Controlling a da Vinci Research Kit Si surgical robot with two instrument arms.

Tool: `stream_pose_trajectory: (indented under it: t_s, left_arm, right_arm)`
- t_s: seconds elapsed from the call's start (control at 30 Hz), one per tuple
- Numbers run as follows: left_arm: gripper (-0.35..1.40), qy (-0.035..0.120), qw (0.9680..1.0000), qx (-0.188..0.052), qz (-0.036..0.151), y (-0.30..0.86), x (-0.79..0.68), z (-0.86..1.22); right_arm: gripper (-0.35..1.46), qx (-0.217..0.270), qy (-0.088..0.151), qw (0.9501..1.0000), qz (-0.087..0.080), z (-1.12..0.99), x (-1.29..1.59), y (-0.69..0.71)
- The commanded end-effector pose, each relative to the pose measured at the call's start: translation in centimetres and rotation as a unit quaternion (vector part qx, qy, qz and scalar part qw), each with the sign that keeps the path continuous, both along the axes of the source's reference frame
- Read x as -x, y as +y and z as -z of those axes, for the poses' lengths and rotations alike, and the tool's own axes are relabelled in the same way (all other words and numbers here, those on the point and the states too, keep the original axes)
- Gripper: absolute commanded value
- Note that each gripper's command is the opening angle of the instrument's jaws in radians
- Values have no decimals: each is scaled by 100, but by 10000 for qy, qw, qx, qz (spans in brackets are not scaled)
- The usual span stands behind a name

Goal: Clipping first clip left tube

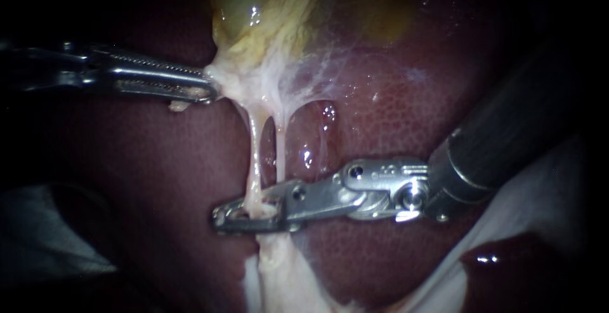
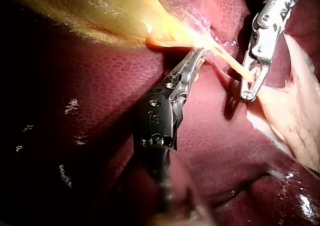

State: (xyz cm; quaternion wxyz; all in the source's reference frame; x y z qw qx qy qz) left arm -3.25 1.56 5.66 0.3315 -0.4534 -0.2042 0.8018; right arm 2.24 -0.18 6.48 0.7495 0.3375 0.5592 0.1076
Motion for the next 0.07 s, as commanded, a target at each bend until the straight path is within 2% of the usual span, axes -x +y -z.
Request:
stream_pose_trajectory:
  t_s: [0.03,0.07]
  left_arm:
    - [-35,4,10000,1,3,0,0,0]
    - [-35,4,10000,1,4,0,1,0]
  right_arm:
    - [-35,-6,11,10000,17,-1,-1,-1]
    - [-35,-11,18,10000,29,-1,-1,-1]
